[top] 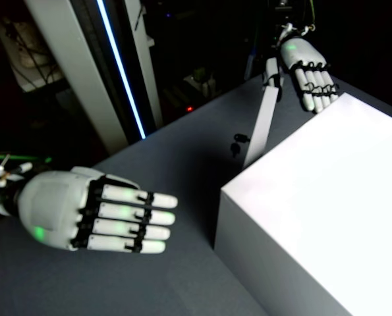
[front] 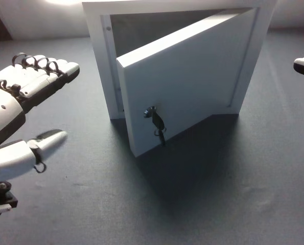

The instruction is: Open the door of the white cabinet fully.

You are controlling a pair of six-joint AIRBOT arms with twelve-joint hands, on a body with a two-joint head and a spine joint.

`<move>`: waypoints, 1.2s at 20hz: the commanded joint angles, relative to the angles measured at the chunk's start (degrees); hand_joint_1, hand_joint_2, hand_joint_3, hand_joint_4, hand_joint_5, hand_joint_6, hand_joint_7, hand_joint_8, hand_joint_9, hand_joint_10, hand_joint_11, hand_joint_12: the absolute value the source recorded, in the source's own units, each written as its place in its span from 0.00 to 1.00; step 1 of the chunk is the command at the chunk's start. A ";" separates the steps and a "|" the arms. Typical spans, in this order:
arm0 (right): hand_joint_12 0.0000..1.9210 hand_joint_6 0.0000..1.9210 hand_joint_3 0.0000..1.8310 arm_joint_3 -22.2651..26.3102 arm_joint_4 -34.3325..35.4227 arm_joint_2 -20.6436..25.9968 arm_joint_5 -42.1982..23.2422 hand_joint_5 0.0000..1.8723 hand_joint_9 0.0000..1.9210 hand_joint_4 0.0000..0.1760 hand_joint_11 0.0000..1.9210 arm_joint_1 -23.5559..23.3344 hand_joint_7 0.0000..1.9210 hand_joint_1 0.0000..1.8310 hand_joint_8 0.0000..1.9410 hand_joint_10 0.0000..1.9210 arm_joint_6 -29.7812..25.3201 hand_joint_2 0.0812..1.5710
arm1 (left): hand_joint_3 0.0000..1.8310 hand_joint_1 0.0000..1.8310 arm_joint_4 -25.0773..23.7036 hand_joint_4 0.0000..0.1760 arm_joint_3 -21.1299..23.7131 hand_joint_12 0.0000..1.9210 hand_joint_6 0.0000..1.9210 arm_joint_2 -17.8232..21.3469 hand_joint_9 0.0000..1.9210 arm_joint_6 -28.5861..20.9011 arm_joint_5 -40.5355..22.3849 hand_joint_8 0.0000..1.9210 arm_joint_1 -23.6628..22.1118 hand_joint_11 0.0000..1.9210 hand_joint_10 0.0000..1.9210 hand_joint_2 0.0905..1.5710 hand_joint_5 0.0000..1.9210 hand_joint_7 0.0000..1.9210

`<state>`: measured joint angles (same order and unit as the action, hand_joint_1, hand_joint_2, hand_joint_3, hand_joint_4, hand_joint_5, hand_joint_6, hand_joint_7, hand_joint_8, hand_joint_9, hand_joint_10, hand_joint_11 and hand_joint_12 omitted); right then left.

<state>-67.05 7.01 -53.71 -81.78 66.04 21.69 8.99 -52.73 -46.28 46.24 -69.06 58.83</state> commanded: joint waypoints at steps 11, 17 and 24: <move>0.03 0.00 0.00 -0.43 1.26 -0.10 -6.94 0.17 0.10 0.00 0.06 -0.09 0.16 0.31 0.00 0.00 -0.54 0.86 | 0.00 0.01 -6.69 0.00 -1.11 0.14 0.00 -2.22 0.03 -1.69 -1.53 0.00 -5.29 0.00 0.00 0.94 0.00 0.02; 0.03 0.00 0.00 -0.64 1.25 -0.41 -6.77 0.18 0.11 0.00 0.08 -0.08 0.17 0.31 0.00 0.00 -0.63 0.86 | 0.00 0.05 -8.29 0.00 -2.36 0.26 0.00 -4.39 0.07 -2.45 1.05 0.00 -7.15 0.00 0.00 0.95 0.02 0.04; 0.02 0.00 0.00 -0.87 1.07 -0.59 -6.57 0.18 0.11 0.00 0.07 -0.08 0.17 0.29 0.00 0.00 -0.79 0.86 | 0.00 0.09 -10.84 0.00 -2.93 0.29 0.00 -5.90 0.06 -2.73 2.66 0.00 -9.38 0.00 0.00 0.95 0.03 0.05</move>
<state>-67.66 6.76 -54.28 -81.08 66.04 21.52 -2.17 -55.64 -51.88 43.83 -59.86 50.04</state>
